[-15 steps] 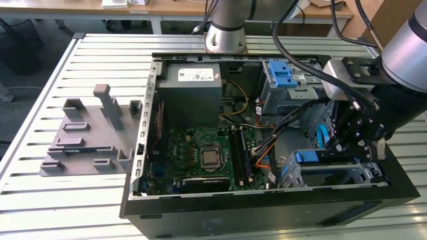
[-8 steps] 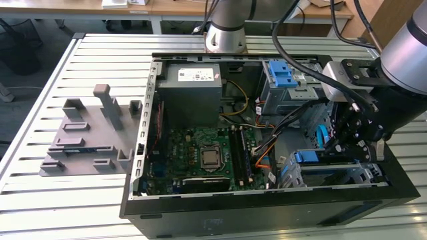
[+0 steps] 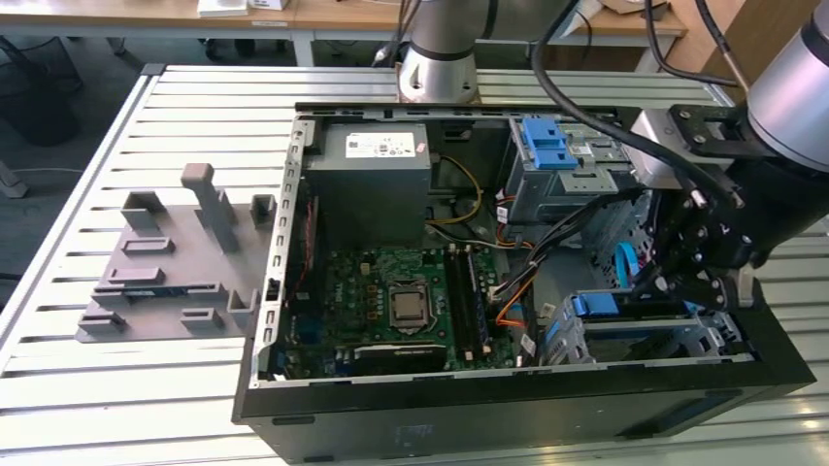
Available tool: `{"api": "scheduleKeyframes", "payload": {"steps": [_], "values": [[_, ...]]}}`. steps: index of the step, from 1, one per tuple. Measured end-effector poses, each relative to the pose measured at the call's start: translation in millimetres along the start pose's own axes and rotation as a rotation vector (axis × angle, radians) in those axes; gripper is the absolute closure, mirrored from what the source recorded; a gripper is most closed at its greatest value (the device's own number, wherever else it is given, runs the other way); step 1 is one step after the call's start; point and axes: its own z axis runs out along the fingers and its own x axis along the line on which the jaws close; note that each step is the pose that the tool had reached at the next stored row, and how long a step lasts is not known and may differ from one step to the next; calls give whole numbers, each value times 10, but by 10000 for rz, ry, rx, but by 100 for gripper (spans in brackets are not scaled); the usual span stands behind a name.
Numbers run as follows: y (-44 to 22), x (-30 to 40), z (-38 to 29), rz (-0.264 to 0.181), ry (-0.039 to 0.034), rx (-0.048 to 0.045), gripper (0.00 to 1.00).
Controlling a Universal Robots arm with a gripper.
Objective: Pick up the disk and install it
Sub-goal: 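Insert the second disk wire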
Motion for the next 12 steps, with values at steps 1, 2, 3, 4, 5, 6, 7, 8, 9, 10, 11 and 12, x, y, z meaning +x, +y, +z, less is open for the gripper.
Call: {"api": "scheduleKeyframes", "payload": {"steps": [1, 2, 3, 4, 5, 6, 7, 8, 9, 10, 11, 12], "values": [[0, 0, -11, 1, -1, -1, 85], [1, -1, -27, 0, 0, -1, 85], [1, -3, -44, 0, 0, -2, 85], [1, -3, -57, 0, 0, -2, 85], [1, -4, -64, 0, -1, -2, 85], [1, -4, -64, 0, -3, -2, 85], [1, -4, -64, 1, -3, -2, 85], [1, -4, -64, 0, -3, -2, 85], [1, -4, -66, 0, 0, -3, 85], [1, -4, -66, 0, -1, -3, 85], [1, -4, -66, 0, 0, -2, 85], [1, -4, -67, 0, 0, -2, 85]]}}
